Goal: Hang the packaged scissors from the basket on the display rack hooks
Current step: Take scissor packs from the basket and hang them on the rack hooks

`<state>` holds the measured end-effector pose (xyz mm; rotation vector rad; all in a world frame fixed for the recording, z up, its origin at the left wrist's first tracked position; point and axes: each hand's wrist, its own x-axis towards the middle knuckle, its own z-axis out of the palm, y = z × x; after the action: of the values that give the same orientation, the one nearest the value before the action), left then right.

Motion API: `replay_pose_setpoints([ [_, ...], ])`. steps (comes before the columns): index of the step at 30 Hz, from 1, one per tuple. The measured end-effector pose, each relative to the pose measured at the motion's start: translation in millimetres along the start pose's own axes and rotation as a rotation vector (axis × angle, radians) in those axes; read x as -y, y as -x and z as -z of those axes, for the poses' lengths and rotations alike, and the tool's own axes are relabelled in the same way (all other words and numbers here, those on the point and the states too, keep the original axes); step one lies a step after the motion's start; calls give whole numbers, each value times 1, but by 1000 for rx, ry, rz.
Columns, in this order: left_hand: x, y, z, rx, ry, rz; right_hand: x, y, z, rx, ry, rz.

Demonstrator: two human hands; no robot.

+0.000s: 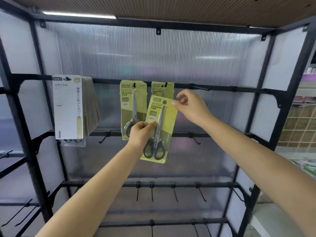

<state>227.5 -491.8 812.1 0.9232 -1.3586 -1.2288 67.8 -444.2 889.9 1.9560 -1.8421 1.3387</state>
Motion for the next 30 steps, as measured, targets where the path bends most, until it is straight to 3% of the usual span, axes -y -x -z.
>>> replay_pose_setpoints([
  [4, -2, 2, -1, 24, -16, -13, -2, -4, 0, 67, 24, -55],
  [8, -1, 2, 0, 41, -3, -21, 4, -5, 2, 132, -183, -107],
  [12, 7, 1, 4, 87, -22, -22, 11, -18, 10, 91, -181, -63],
  [22, 7, -15, 5, 28, -3, -34, 14, -50, 14, 4, -190, -84],
  [30, 16, -32, -3, -47, -69, 31, -1, -66, -9, -56, -30, -46],
])
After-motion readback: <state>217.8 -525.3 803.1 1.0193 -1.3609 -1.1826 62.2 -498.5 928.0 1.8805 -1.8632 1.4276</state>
